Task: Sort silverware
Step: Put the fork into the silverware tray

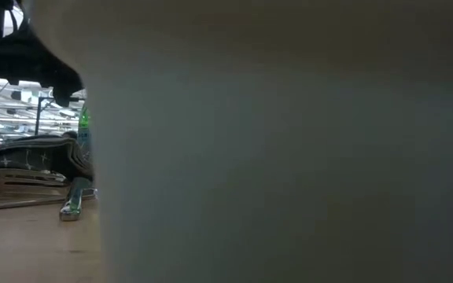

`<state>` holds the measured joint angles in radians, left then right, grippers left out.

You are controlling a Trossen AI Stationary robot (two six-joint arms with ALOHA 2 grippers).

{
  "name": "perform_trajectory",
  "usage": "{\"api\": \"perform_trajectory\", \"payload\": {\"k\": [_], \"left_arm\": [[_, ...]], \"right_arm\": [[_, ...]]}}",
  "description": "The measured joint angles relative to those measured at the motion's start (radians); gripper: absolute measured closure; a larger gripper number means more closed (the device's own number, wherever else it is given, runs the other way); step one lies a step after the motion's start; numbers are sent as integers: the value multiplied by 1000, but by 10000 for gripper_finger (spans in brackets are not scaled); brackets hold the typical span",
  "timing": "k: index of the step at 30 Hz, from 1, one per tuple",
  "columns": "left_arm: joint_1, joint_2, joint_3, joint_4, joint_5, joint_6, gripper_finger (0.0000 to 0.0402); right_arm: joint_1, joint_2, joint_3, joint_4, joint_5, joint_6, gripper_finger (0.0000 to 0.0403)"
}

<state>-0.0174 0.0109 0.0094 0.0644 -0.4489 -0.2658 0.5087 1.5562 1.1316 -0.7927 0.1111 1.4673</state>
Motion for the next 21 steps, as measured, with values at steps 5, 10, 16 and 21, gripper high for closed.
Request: {"api": "perform_trajectory", "payload": {"k": [5, 10, 16, 21], "left_arm": [[0, 0, 0, 0, 0, -65, 298], [0, 2, 0, 0, 0, -99, 298], [0, 2, 0, 0, 0, -102, 298], [-2, 2, 0, 0, 0, -102, 298]], "right_arm": [[25, 120, 0, 60, 10, 0, 392], [21, 199, 0, 78, 12, 1, 392], [21, 258, 0, 86, 56, 2, 392], [21, 276, 1, 92, 59, 2, 381]]}}
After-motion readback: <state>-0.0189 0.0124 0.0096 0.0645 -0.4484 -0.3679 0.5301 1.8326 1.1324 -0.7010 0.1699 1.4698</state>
